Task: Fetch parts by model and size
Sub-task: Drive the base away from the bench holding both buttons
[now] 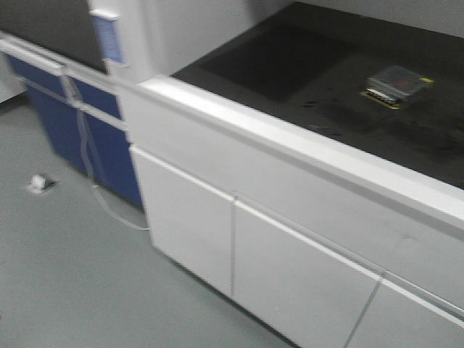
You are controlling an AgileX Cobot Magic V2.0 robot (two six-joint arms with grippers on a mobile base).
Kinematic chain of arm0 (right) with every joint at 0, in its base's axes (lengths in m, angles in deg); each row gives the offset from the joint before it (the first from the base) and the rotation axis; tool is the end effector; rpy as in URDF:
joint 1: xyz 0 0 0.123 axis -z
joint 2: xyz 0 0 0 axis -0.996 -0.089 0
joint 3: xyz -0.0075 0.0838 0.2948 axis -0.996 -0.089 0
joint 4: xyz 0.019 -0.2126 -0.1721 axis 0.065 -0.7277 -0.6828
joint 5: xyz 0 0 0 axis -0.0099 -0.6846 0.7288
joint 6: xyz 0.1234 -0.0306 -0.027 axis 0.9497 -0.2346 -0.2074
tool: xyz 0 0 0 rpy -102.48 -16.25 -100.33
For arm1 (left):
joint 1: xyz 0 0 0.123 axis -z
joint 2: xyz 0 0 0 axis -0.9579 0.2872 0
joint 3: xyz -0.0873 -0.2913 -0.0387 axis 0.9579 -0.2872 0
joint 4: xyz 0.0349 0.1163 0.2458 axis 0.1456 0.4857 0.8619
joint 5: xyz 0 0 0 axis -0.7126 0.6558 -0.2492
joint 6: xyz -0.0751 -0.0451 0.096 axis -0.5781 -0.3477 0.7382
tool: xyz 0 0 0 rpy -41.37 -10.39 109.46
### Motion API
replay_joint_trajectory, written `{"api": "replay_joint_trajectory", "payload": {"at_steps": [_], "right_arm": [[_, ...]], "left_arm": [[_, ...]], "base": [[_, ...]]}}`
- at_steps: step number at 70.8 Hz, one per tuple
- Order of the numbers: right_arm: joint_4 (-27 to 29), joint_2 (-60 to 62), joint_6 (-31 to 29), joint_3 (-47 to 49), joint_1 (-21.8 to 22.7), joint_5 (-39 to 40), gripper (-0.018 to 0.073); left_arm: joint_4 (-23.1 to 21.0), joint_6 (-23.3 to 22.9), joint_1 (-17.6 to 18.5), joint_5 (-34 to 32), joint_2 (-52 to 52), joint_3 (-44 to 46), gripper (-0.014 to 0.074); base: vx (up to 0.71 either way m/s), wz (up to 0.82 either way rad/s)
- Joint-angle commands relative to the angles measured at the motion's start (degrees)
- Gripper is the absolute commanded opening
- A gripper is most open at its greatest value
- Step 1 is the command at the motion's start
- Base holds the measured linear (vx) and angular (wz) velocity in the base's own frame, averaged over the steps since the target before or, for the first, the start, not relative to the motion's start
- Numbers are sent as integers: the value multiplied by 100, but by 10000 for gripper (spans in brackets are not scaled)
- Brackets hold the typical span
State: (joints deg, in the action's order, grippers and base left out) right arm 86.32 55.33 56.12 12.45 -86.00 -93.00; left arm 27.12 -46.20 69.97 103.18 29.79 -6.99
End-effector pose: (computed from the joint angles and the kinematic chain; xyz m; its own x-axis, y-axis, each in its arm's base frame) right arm 0.0797 0.0018 0.3533 -0.0035 -0.0349 -0.9994 -0.0221 0.9992 -0.0348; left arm 0.0879 0.0020 0.3355 -0.2256 0.0696 -0.9717 -0.0168 0.9970 0.0753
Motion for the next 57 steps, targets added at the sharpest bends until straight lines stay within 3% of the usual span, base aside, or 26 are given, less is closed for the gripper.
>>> {"api": "replay_joint_trajectory", "payload": {"at_steps": [1,57], "right_arm": [[-38,-78,0,142,18,461,-6],[-38,-78,0,142,18,461,-6]], "left_arm": [[-47,3,42,-483,67,153,-4],[-47,3,42,-483,67,153,-4]], "base": [[-17,68],[-14,71]]}}
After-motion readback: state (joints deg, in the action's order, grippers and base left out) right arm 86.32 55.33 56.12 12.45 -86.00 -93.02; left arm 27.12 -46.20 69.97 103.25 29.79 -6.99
